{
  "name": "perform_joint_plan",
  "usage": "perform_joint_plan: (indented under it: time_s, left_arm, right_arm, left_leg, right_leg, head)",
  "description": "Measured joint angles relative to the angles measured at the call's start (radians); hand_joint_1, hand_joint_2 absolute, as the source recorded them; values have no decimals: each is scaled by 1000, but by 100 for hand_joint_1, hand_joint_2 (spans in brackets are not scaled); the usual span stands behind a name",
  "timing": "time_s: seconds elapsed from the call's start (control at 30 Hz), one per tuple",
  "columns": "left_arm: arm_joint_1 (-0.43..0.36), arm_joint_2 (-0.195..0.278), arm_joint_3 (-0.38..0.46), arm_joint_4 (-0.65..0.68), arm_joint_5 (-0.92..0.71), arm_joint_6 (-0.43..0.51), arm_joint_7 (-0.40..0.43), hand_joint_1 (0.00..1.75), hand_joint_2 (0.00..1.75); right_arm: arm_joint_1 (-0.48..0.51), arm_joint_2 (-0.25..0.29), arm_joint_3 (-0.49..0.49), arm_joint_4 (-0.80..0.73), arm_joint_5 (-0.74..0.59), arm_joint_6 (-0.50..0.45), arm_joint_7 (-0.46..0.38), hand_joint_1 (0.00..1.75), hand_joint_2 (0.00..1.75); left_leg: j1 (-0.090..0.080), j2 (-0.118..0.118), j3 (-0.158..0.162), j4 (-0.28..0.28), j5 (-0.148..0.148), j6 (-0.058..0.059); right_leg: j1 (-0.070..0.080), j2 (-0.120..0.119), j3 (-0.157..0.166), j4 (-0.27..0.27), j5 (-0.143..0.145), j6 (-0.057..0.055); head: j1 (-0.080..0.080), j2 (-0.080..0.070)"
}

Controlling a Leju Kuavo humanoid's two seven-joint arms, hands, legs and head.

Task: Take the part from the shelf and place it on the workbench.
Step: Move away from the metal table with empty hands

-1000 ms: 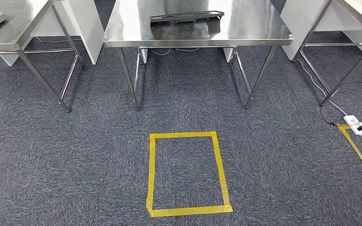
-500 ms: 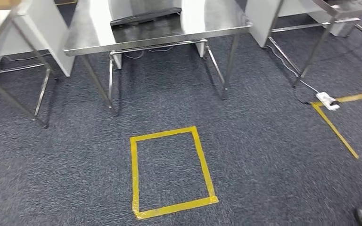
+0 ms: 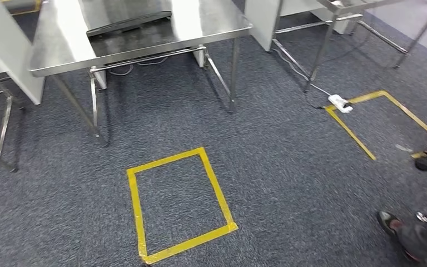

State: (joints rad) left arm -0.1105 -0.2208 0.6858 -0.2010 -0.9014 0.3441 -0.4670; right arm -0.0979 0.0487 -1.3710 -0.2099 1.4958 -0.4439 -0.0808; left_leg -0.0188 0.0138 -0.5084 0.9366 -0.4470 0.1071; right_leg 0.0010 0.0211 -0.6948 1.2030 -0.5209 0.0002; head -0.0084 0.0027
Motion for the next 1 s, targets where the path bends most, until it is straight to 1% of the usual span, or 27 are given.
perform_joint_plan:
  time_s: [0.03,0.07,0.1,0.13,0.17,0.2,0.23,0.27,0.33,0.37,0.4,0.43,0.47,0.5,0.53,0.57,0.6,0.63,0.7,0.73,0.77,0.83,0.87,0.9,0.93,0.97,1.0]
  left_arm:
    - [2,-1,0,0,0,0,0,0,0]
    - [4,-1,0,1,0,0,0,0,0]
    - [5,-2,0,1,0,0,0,0,0]
    - [4,-2,0,1,0,0,0,0,0]
    - [3,-1,0,1,0,0,0,0,0]
    - [1,0,0,0,0,0,0,0,0]
    - [0,0,0,0,0,0,0,0,0]
    - [-1,1,0,-1,0,0,0,0,0]
    - [-2,0,0,-1,0,0,-1,0,87]
    - [-3,-1,0,-1,0,0,-1,0,131]
    - [-3,-1,0,-1,0,0,-1,0,175]
    - [-2,-1,0,-1,0,1,-1,0,175]
    - [-1,0,0,-1,0,1,-2,0,175]
    - [0,0,0,-1,0,1,-2,0,175]
    - [2,0,0,-1,0,1,-2,0,175]
    - [3,0,0,0,0,1,-2,0,175]
    - [3,0,0,0,-1,1,-2,0,175]
    - [3,0,0,0,-1,1,-3,0,175]
    - [2,1,0,0,-2,1,-3,0,175]
    - [1,2,-1,-1,-3,1,-4,0,175]
    - [0,3,-1,-1,-4,1,-4,0,175]
    - [-1,3,-2,-1,-5,1,-4,0,175]
    - [-2,2,-2,0,-5,1,-4,0,175]
    - [-2,1,-2,0,-5,1,-4,0,175]
    - [-2,-1,-3,0,-5,1,-4,0,175]
    - [-1,-1,-3,0,-5,1,-3,0,175]
    - [2,-1,-3,0,-5,0,-3,0,175]
  right_arm:
    - [0,-4,0,-1,0,0,0,0,0]
    - [1,-5,0,-1,0,0,0,0,0]
    - [3,-7,0,-2,0,0,0,0,0]
    - [4,-7,0,-2,0,0,0,0,0]
    - [4,-6,0,-1,0,0,0,0,0]
    - [2,-4,0,-1,0,0,0,0,0]
    - [1,-2,0,-1,0,0,0,0,0]
    - [0,-2,0,-1,0,1,0,0,0]
    - [1,-4,0,-2,-1,1,0,0,0]
    - [2,-5,0,-2,-1,1,0,0,0]
    - [1,-5,0,-2,-2,1,0,0,0]
    - [1,-5,0,-2,-2,1,0,0,0]
    - [1,-5,0,-2,-2,1,0,0,0]
    - [1,-6,0,-2,-3,1,1,0,0]
    - [2,-6,0,-2,-3,1,0,0,0]
    - [3,-6,0,-2,-3,1,0,0,0]
    - [4,-5,0,-2,-3,0,1,0,0]
    - [4,-5,0,-2,-3,0,1,0,0]
    - [3,-3,0,-2,-3,0,1,0,0]
    - [2,-1,0,-2,-4,0,0,0,0]
    - [2,0,0,-2,-4,-1,0,0,0]
    - [3,0,0,-2,-4,-1,0,0,0]
    - [5,-1,0,-2,-5,-1,0,0,0]
    - [5,0,0,-2,-5,-1,0,0,0]
    - [5,-1,0,-2,-6,0,0,0,0]
    - [3,-1,0,-2,-6,0,0,0,0]
    - [1,-1,0,-2,-6,0,0,0,0]
  left_leg:
    - [3,16,-4,2,0,-7]
    - [7,30,-9,6,-1,-16]
    - [14,44,-13,13,-3,-25]
    - [22,56,-19,25,-8,-37]
    - [25,67,-24,37,-14,-50]
    - [28,76,-29,50,-22,-62]
    - [29,84,-31,60,-27,-73]
    - [28,91,-31,63,-31,-81]
    - [33,100,-27,63,-33,-90]
    - [37,87,-28,71,-44,-94]
    - [41,65,-37,94,-66,-98]
    - [43,36,-56,140,-102,-102]
    - [43,9,-82,203,-144,-104]
    - [43,-4,-111,271,-181,-103]
    - [43,-9,-135,323,-202,-101]
    - [42,-11,-143,344,-203,-96]
    - [41,-14,-132,325,-184,-90]
    - [38,-22,-102,270,-151,-80]
    - [30,-70,-27,132,-90,-60]
    - [25,-89,-4,87,-74,-53]
    - [21,-101,5,66,-69,-49]
    - [15,-81,5,56,-60,-44]
    - [15,-68,8,46,-51,-42]
    - [15,-55,10,35,-40,-38]
    - [15,-40,11,24,-31,-34]
    - [13,-24,9,21,-27,-32]
    - [10,-8,5,20,-25,-30]
  right_leg:
    - [-10,-6,-15,41,-16,10]
    - [-21,-12,-12,48,-18,24]
    - [-32,-19,13,15,-5,42]
    - [-42,-33,57,-52,15,62]
    - [-47,-50,96,-114,31,77]
    - [-49,-65,124,-162,43,83]
    - [-47,-74,136,-186,47,80]
    - [-43,-74,133,-185,46,69]
    - [-42,-55,127,-187,52,46]
    - [-44,-47,126,-188,56,38]
    - [-46,-37,124,-190,60,30]
    - [-47,-28,123,-192,65,23]
    - [-45,-19,119,-193,69,16]
    - [-41,-8,114,-194,73,11]
    - [-38,4,110,-195,76,8]
    - [-35,16,107,-195,80,6]
    - [-32,29,104,-195,83,7]
    - [-30,43,103,-195,86,7]
    - [-29,67,102,-197,94,13]
    - [-29,77,100,-198,97,17]
    - [-29,86,97,-199,101,23]
    - [-27,101,90,-204,112,38]
    - [-25,91,83,-200,112,41]
    - [-22,69,70,-181,101,40]
    - [-18,42,50,-142,79,35]
    - [-19,14,23,-83,47,28]
    - [-20,0,-7,-14,12,24]
  head:
    - [1,0]
    - [1,0]
    - [1,0]
    - [1,0]
    - [2,0]
    - [4,0]
    - [4,0]
    - [3,0]
    - [-3,0]
    - [-5,0]
    - [-7,0]
    - [-9,0]
    - [-11,0]
    - [-12,0]
    - [-13,0]
    - [-14,0]
    - [-14,0]
    - [-14,0]
    - [-14,0]
    - [-15,0]
    - [-16,0]
    - [-19,0]
    - [-17,0]
    - [-14,0]
    - [-10,0]
    - [-6,0]
    - [-4,0]
